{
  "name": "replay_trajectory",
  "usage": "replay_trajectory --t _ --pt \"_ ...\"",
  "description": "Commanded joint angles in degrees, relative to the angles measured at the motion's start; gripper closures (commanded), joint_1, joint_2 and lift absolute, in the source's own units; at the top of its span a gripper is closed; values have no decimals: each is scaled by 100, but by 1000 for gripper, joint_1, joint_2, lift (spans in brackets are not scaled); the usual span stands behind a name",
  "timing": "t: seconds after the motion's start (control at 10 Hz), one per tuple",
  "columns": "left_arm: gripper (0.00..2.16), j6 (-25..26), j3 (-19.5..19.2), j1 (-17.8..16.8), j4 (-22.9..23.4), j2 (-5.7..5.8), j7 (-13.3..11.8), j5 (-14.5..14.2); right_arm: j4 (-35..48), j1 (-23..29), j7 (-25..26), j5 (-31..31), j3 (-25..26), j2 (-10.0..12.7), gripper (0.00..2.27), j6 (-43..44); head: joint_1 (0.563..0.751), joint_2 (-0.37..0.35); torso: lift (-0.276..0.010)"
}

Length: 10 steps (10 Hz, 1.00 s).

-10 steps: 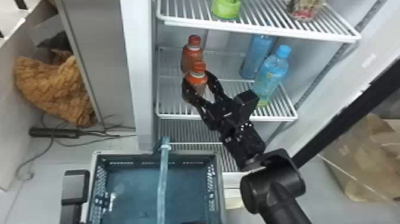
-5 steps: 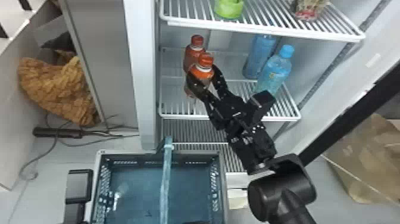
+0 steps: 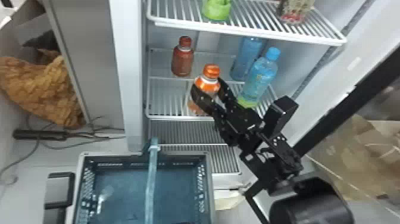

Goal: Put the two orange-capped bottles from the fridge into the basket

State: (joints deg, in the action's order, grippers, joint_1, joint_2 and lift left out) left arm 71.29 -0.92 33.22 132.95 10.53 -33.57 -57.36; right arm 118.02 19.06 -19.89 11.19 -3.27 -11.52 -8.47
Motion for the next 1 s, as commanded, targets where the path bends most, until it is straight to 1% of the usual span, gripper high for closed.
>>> replay_trajectory --t 0.0,0.1,0.3,0.4,0.5,0.7,0.9 --pt "1202 0 -10 11 15 -7 0 0 903 512 -138 1 384 45 906 -1065 695 -261 -235" --pt "1202 0 -10 11 -13 -7 0 12 1311 751 -200 1 544 71 906 -1501 695 -283 -235" --pt "1202 0 -10 11 15 -7 0 23 1930 1089 -279 115 601 89 904 -1979 695 -318 -235" --pt "1202 0 -10 11 15 -7 0 23 2338 1244 -332 184 589 89 906 -2302 695 -318 -235" --pt "1202 14 -10 11 15 -7 0 23 2774 1384 -323 218 544 80 906 -2879 695 -314 -235" --pt "1202 14 -10 11 -13 -7 0 34 3238 1370 -314 172 407 -8 904 -4032 695 -292 -235" --pt "1202 14 -10 11 -13 -16 0 34 3603 1398 -261 435 292 -52 904 -4960 695 -272 -235"
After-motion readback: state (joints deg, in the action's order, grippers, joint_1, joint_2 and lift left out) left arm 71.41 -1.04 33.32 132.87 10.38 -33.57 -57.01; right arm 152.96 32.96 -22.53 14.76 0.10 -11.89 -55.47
